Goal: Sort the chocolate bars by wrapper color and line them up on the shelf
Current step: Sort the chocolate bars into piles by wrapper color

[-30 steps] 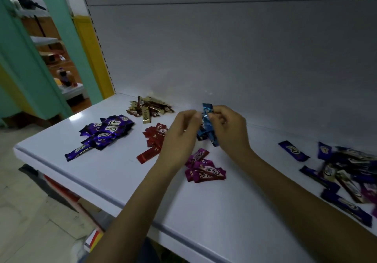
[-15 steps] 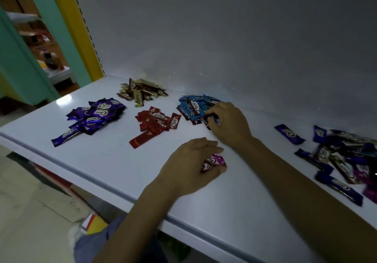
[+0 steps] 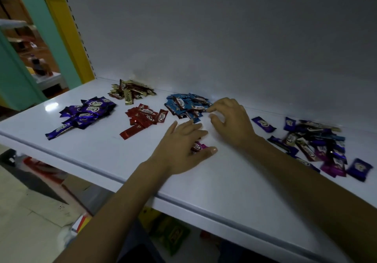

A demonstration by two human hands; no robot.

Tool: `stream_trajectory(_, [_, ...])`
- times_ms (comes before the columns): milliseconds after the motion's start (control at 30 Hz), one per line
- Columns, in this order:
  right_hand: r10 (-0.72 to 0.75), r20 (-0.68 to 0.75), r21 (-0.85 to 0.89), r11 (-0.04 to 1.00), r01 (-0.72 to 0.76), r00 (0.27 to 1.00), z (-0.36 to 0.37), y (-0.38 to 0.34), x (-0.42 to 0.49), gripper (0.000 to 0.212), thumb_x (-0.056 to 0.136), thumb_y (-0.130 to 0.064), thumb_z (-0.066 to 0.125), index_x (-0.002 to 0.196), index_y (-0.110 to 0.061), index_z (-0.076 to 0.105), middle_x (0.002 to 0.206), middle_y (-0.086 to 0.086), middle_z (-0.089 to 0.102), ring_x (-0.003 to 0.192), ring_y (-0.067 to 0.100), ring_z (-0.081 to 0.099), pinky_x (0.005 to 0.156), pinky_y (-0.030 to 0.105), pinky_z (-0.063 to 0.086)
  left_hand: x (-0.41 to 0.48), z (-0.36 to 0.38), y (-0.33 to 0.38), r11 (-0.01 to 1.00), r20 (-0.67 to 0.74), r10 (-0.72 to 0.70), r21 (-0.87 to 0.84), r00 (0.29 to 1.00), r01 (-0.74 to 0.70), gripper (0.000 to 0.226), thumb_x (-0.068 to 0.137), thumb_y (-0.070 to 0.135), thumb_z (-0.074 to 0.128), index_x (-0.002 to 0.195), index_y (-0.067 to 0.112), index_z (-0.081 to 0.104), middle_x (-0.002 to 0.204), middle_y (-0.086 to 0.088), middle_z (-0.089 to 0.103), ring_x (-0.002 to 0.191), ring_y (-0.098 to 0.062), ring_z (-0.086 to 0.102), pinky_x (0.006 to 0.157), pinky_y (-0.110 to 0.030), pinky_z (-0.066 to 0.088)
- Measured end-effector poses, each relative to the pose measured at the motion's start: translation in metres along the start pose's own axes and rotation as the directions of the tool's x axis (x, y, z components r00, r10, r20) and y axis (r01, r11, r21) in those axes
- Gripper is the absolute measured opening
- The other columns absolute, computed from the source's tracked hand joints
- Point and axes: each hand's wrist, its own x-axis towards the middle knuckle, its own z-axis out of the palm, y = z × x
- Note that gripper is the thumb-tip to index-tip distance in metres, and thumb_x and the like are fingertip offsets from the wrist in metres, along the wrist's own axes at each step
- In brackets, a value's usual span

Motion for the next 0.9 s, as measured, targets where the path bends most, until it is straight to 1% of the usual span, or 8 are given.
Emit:
stream_trajectory(100, [0.1, -0.064, 0.062, 0.994, -0.096, 0.993, -0.031, 0.014, -0.021, 0.024, 0.088, -0.027, 0.052, 0.103, -0.019, 0.068, 0.109, 0.002, 0.063, 0.106, 0.021, 0.051, 0.09, 0.035, 0.037, 0.014, -0.002, 0.027, 0.997, -0.003, 0.067, -0.021, 0.998, -0.068, 0.075, 0.084, 0.071, 0.027, 0.143, 0.028, 0.042, 0.152, 0.005, 0.037, 0.142, -0.013, 0.026, 0.115, -0.031, 0.016])
stream_trajectory(233, [0.229, -0.136, 0.049, 0.973, -0.224, 0.964, -0.072, 0.044, -0.049, 0.02, 0.089, -0.027, 0.057, 0.103, -0.018, 0.068, 0.11, 0.004, 0.064, 0.106, 0.024, 0.054, 0.093, 0.043, 0.042, 0.034, 0.009, 0.074, 0.982, 0.074, 0.157, -0.116, 0.985, -0.148, 0.08, 0.085, 0.075, 0.031, 0.148, 0.026, 0.032, 0.154, 0.005, 0.032, 0.141, -0.014, 0.027, 0.113, -0.03, 0.02])
stream_trajectory(367, [0.387, -0.174, -0.022, 0.918, -0.397, 0.905, -0.114, 0.088, -0.082, 0.019, 0.091, -0.026, 0.059, 0.102, -0.015, 0.07, 0.108, 0.007, 0.067, 0.102, 0.029, 0.058, 0.088, 0.042, 0.047, 0.051, 0.036, 0.114, 0.982, 0.202, 0.18, -0.089, 0.963, -0.165, 0.095, 0.081, 0.075, 0.045, 0.154, 0.028, 0.005, 0.162, -0.001, 0.003, 0.148, -0.02, 0.003, 0.118, -0.04, 0.009])
stream_trajectory(533, [0.548, -0.241, -0.055, 0.816, -0.575, 0.801, -0.153, 0.122, -0.13, 0.059, 0.086, -0.06, 0.036, 0.108, -0.016, 0.069, 0.109, 0.009, 0.068, 0.1, 0.031, 0.06, 0.084, 0.042, 0.049, 0.078, 0.071, 0.164, 0.97, 0.242, 0.233, 0.006, 0.942, -0.241, 0.112, 0.072, 0.082, 0.047, 0.153, 0.028, -0.008, 0.159, -0.001, -0.022, 0.147, -0.024, -0.016, 0.119, -0.052, -0.001])
stream_trajectory(600, [0.599, -0.218, 0.031, 0.794, -0.607, 0.771, -0.154, 0.129, -0.136, 0.063, 0.088, -0.058, 0.031, 0.114, -0.013, 0.065, 0.114, 0.012, 0.066, 0.104, 0.032, 0.058, 0.086, 0.039, 0.046, 0.093, 0.082, 0.177, 0.969, 0.187, 0.229, 0.051, 0.955, -0.243, 0.111, 0.071, 0.087, 0.039, 0.153, 0.027, -0.006, 0.16, -0.002, -0.021, 0.147, -0.028, -0.015, 0.117, -0.054, -0.003])
stream_trajectory(700, [0.681, -0.087, 0.171, 0.729, -0.663, 0.727, -0.15, 0.13, -0.125, 0.044, 0.101, -0.039, 0.034, 0.122, -0.009, 0.057, 0.116, 0.011, 0.061, 0.104, 0.026, 0.056, 0.085, 0.03, 0.04, 0.117, 0.091, 0.18, 0.99, 0.158, 0.107, 0.078, 0.982, -0.121, 0.113, 0.068, 0.089, 0.036, 0.153, 0.028, -0.007, 0.159, -0.006, -0.022, 0.146, -0.035, -0.017, 0.114, -0.061, -0.003])
stream_trajectory(800, [0.69, 0.003, 0.248, 0.7, -0.669, 0.723, -0.144, 0.13, -0.117, 0.034, 0.103, -0.028, 0.035, 0.114, -0.008, 0.061, 0.105, 0.002, 0.059, 0.097, 0.018, 0.055, 0.083, 0.028, 0.04, 0.139, 0.092, 0.168, 0.999, 0.224, -0.003, 0.05, 0.975, -0.008, 0.119, 0.06, 0.091, 0.036, 0.153, 0.03, -0.007, 0.161, -0.005, -0.015, 0.146, -0.035, -0.013, 0.113, -0.061, -0.002])
stream_trajectory(900, [0.704, -0.051, 0.258, 0.694, -0.672, 0.708, -0.135, 0.14, -0.12, 0.034, 0.101, -0.026, 0.037, 0.11, -0.011, 0.067, 0.11, 0.006, 0.064, 0.099, 0.02, 0.059, 0.086, 0.03, 0.045, 0.153, 0.094, 0.167, 0.988, 0.282, 0.152, -0.044, 0.947, -0.145, 0.12, 0.059, 0.088, 0.045, 0.153, 0.029, 0.001, 0.162, 0.001, 0.002, 0.149, -0.024, -0.002, 0.116, -0.056, 0.002])
